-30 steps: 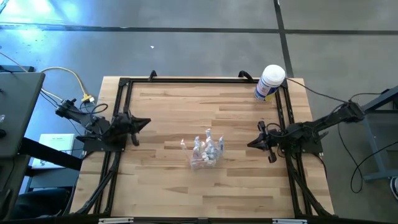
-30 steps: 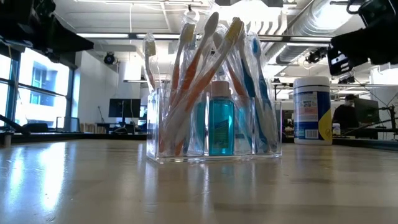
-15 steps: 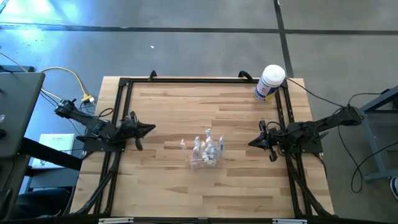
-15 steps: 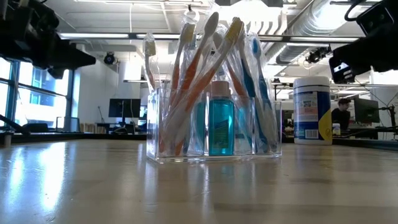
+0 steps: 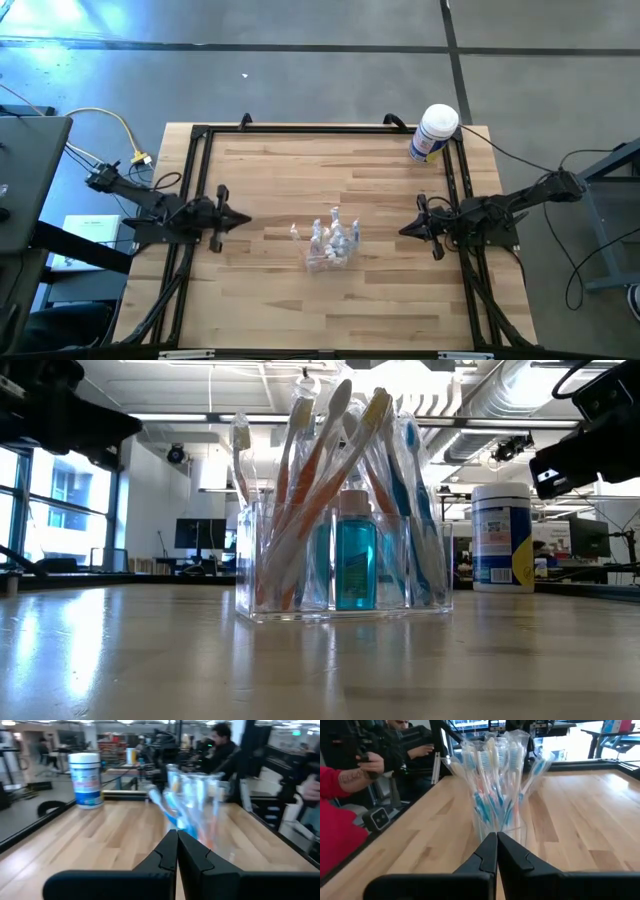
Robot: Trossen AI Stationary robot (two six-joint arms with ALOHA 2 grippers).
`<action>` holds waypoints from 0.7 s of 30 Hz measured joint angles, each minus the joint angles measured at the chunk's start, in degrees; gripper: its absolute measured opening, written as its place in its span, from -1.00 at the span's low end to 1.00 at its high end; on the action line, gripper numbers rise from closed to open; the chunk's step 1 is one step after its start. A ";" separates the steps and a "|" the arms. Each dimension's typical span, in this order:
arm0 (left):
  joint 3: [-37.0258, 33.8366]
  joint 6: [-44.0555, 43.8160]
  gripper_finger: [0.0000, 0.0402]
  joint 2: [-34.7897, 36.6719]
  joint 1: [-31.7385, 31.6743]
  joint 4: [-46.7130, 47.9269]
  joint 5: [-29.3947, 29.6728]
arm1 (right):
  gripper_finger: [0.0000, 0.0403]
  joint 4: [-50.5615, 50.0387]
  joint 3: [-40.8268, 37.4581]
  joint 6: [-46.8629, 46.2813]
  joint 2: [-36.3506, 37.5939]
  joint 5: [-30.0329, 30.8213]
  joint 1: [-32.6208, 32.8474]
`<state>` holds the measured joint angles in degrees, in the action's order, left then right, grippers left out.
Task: Pick & Place toothbrushing station
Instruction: Return to Home Position
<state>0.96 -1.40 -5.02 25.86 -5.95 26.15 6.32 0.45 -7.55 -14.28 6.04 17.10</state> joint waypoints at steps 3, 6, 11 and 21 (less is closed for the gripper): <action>-0.44 -1.52 -0.99 -0.06 -3.19 -0.01 0.03 | -0.99 -0.55 0.00 0.15 0.00 1.60 0.00; -0.44 -1.89 -0.99 -0.13 -7.33 -0.33 -0.89 | -0.99 -1.87 -0.02 0.02 0.00 3.25 0.01; -0.47 -2.42 -0.99 -0.13 -14.64 -0.70 -2.01 | -0.99 -2.29 -0.02 0.31 0.00 2.45 0.02; -0.49 -5.70 -0.99 -0.13 -19.82 2.72 -5.53 | -0.99 -2.52 -0.09 1.37 0.00 3.00 0.02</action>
<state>0.47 -7.10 -5.15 6.04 -3.23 20.62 3.80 0.36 -6.17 -14.28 9.04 17.12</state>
